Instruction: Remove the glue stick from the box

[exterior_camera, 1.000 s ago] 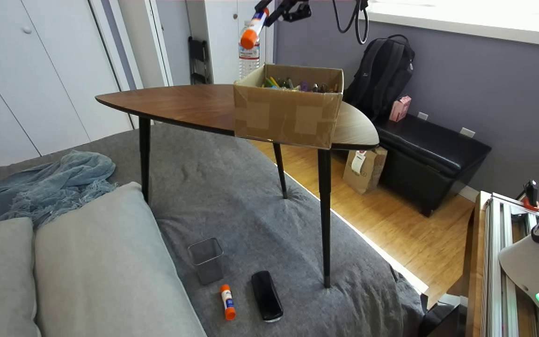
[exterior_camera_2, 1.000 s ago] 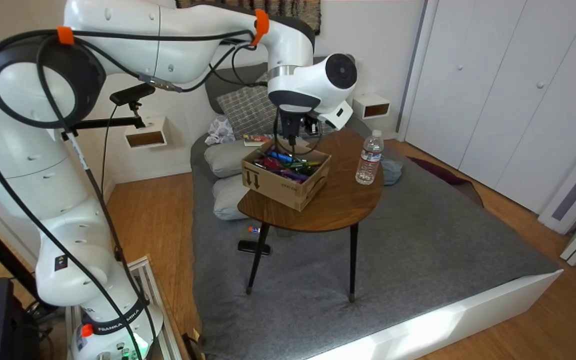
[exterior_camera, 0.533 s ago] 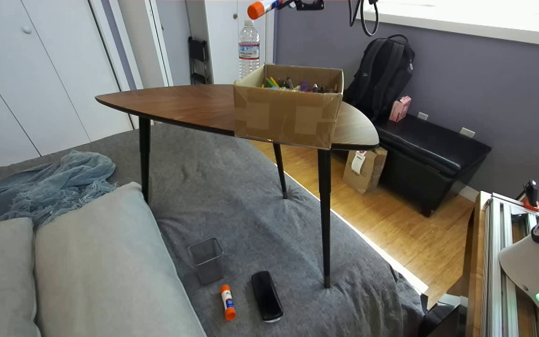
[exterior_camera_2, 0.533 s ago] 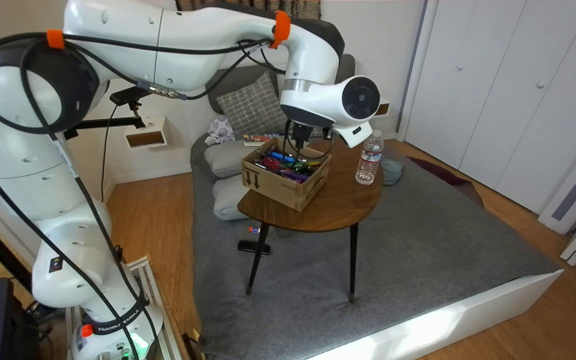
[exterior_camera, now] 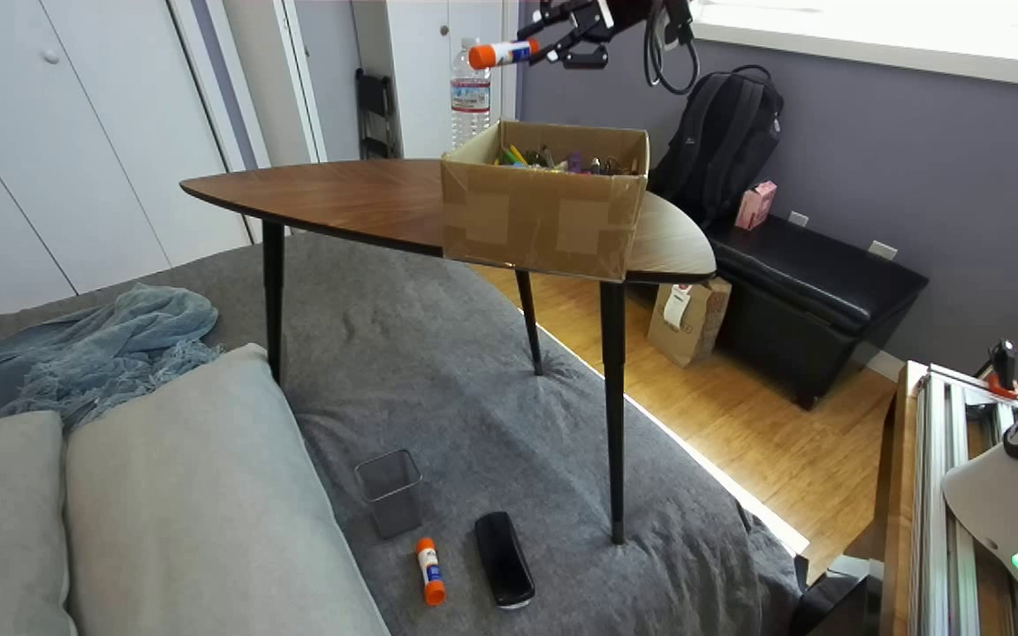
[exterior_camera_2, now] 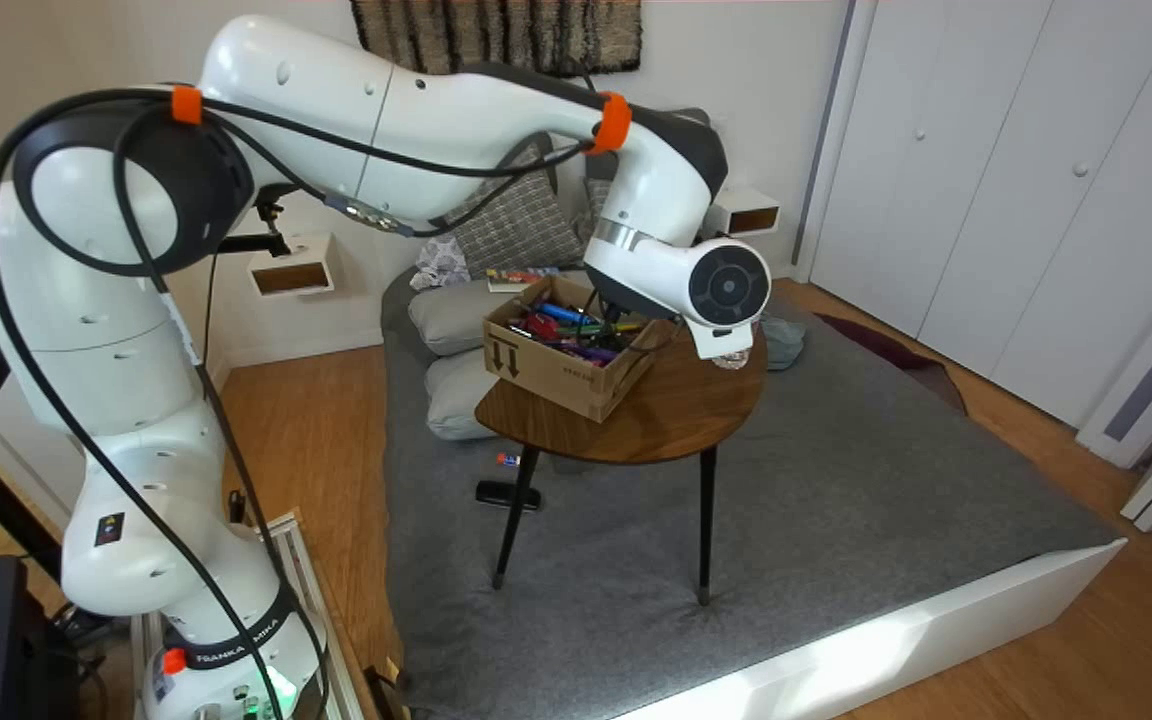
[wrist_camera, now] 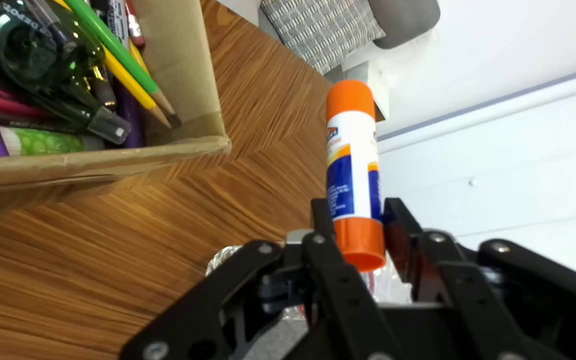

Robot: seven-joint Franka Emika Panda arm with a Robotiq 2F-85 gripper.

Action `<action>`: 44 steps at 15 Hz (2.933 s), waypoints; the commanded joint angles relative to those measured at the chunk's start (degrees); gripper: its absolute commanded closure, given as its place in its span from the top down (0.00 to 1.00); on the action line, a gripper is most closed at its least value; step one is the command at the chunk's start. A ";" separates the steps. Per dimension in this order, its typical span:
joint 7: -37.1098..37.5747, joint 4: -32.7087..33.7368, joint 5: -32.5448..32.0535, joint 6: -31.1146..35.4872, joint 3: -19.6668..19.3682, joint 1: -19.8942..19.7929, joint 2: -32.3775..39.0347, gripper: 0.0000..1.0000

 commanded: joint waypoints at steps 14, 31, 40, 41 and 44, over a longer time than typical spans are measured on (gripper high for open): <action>19.52 -0.22 5.03 4.00 0.53 0.67 10.19 0.08; 20.87 -1.00 3.23 2.95 1.00 1.76 9.51 0.87; 20.37 -1.61 -1.75 -0.20 1.18 2.55 5.07 1.00; 20.16 -1.66 -2.90 0.20 1.11 2.69 4.71 1.00; 19.74 -1.80 -7.91 2.79 0.72 3.34 2.90 1.00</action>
